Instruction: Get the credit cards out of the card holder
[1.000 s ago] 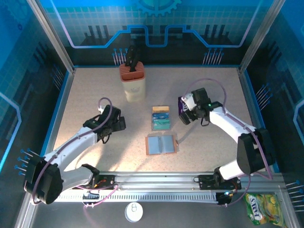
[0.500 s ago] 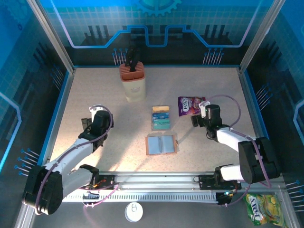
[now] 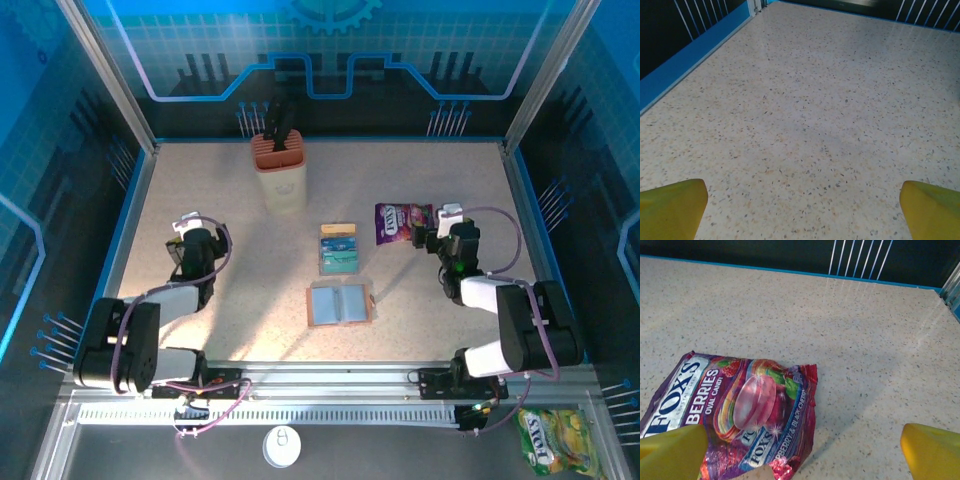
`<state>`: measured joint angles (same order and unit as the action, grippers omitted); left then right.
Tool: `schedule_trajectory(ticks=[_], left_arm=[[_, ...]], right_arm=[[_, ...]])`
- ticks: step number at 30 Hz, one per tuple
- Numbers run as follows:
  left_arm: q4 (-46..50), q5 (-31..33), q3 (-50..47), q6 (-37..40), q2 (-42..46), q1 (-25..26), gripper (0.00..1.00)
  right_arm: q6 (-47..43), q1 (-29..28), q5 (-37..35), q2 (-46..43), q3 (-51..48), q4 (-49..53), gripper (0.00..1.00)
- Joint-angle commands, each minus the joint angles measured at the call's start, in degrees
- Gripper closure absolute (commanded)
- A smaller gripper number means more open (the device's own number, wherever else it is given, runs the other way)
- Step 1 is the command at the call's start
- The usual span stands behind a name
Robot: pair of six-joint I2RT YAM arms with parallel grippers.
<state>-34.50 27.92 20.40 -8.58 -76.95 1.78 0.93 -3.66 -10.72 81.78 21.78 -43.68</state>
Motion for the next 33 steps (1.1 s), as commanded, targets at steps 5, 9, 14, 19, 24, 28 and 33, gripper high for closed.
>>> schedule_trajectory(ticks=[5, 9, 14, 19, 24, 28, 33], left_arm=[[-10.52, -7.72, 2.29, 1.73, -5.82, -1.87, 0.01], [-11.52, -8.09, 2.05, 1.98, -6.02, -1.87, 0.01], [-14.23, -13.16, 1.27, 4.03, -6.88, -1.87, 0.01], [-24.07, -17.11, -1.36, 5.61, -12.06, -1.87, 0.01], [-19.73, -19.74, 0.84, 7.25, -11.98, -1.49, 0.01], [-19.56, -17.64, 1.1, 8.57, -12.17, -0.02, 0.01], [-20.48, -17.3, 0.67, 9.21, -12.24, 0.58, 0.01]], right_arm=[[1.8, 1.03, 1.95, 5.23, -1.96, -11.65, 0.0], [0.59, 0.85, 4.04, 6.29, -0.23, -9.67, 0.0], [0.05, 0.63, 4.44, 6.29, 0.11, -8.8, 0.0], [-0.08, 0.48, 4.3, 6.29, 0.1, -8.74, 0.0], [-0.62, 0.01, 4.24, 6.24, 0.24, -8.63, 0.0], [-1.33, -0.33, 4.89, 6.38, 0.9, -7.42, 0.0], [-2.68, -0.81, 6.7, 6.38, 0.74, -7.77, 0.0]])
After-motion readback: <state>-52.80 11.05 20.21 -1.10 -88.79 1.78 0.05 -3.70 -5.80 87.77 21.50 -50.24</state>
